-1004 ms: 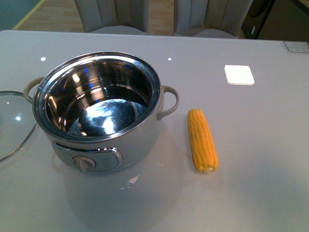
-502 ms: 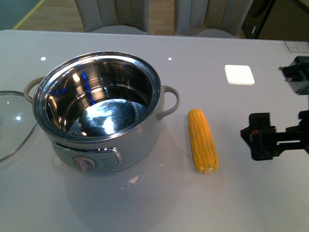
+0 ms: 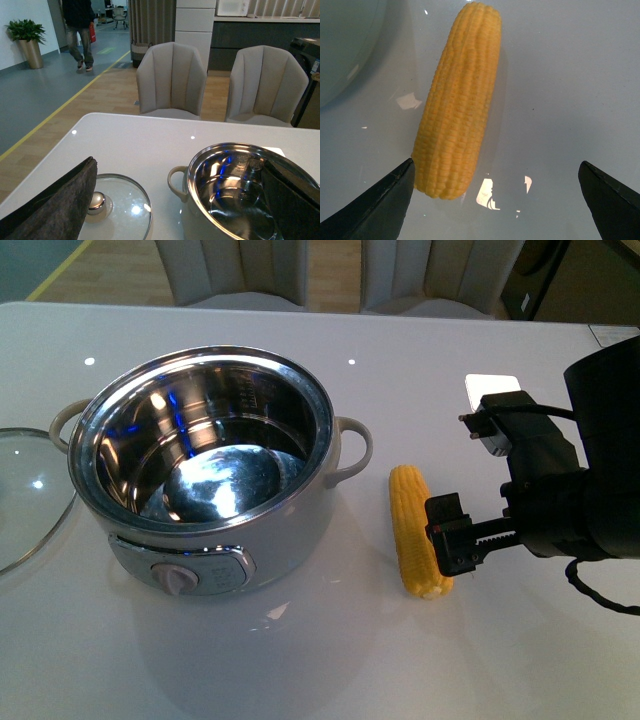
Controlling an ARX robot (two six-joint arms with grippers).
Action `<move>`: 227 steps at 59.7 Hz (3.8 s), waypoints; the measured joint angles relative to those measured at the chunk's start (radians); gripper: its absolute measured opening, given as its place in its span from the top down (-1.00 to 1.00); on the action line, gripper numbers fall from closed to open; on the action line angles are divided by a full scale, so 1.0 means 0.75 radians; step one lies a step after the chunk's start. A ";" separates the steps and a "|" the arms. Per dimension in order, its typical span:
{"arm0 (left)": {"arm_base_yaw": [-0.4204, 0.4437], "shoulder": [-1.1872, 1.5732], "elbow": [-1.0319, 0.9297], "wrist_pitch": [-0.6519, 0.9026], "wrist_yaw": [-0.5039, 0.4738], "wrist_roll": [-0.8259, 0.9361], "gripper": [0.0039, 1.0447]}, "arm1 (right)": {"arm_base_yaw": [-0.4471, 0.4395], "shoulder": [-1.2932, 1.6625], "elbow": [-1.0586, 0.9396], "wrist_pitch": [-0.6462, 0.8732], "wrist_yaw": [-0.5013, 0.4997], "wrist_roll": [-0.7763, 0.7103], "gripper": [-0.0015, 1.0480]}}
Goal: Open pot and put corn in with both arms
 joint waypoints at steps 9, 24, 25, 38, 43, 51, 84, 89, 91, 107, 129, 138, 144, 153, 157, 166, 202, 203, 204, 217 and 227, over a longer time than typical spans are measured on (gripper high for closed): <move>0.000 0.000 0.000 0.000 0.000 0.000 -0.88 | 0.013 0.031 0.058 -0.020 -0.009 0.000 -0.83; 0.000 0.000 0.000 0.000 0.000 0.000 -0.88 | 0.052 0.087 0.127 -0.046 -0.013 -0.034 -0.83; 0.000 0.000 0.000 0.000 0.000 0.000 -0.88 | 0.053 0.091 0.129 -0.047 -0.012 -0.036 -0.83; 0.000 0.000 0.000 0.000 0.000 0.000 -0.88 | 0.071 0.169 0.188 -0.060 0.009 -0.063 -0.83; 0.000 0.000 0.000 0.000 0.000 0.000 -0.88 | 0.077 0.194 0.208 -0.066 0.022 -0.067 -0.83; 0.000 0.000 0.000 0.000 0.000 0.000 -0.88 | 0.085 0.220 0.233 -0.069 0.043 -0.070 -0.83; 0.000 0.000 0.000 0.000 0.000 0.000 -0.88 | 0.146 0.289 0.253 -0.081 0.086 -0.064 -0.45; 0.000 0.000 0.000 0.000 0.000 0.000 -0.88 | 0.151 0.298 0.253 -0.081 0.094 -0.063 -0.22; 0.000 0.000 0.000 0.000 0.000 0.000 -0.88 | 0.152 0.300 0.253 -0.081 0.097 -0.062 -0.12; 0.000 0.000 0.000 0.000 0.000 0.000 -0.88 | 0.155 0.299 0.242 -0.066 0.102 -0.048 0.38; 0.000 0.000 0.000 0.000 0.000 0.000 -0.88 | 0.086 0.008 0.146 -0.036 -0.008 0.126 0.56; 0.000 0.000 0.000 0.000 0.000 0.000 -0.88 | 0.086 -0.119 0.155 -0.052 -0.031 0.233 0.56; 0.000 0.000 0.000 0.000 0.000 0.000 -0.88 | 0.099 -0.167 0.179 -0.075 -0.031 0.290 0.56; 0.000 0.000 0.000 0.000 0.000 0.000 -0.88 | 0.140 -0.192 0.250 -0.116 -0.012 0.364 0.56; 0.000 0.000 0.000 0.000 0.000 0.000 -0.88 | 0.163 -0.192 0.292 -0.137 -0.005 0.399 0.56; 0.000 0.000 0.000 0.000 0.000 0.000 -0.88 | 0.212 -0.187 0.402 -0.175 -0.007 0.506 0.56; 0.000 0.000 0.000 0.000 0.000 0.000 -0.88 | 0.323 -0.037 0.671 -0.215 -0.034 0.920 0.56; 0.000 0.000 0.000 0.000 0.000 0.000 -0.88 | 0.325 -0.035 0.673 -0.216 -0.034 0.925 0.56; 0.000 0.000 0.000 0.000 0.000 0.000 -0.88 | 0.329 -0.033 0.679 -0.219 -0.034 0.930 0.56; 0.000 0.000 0.000 0.000 0.000 -0.001 -0.88 | 0.373 0.002 0.728 -0.259 -0.033 0.972 0.56; 0.000 0.000 0.000 0.000 0.000 0.000 -0.88 | 0.396 0.044 0.758 -0.262 -0.028 1.007 0.56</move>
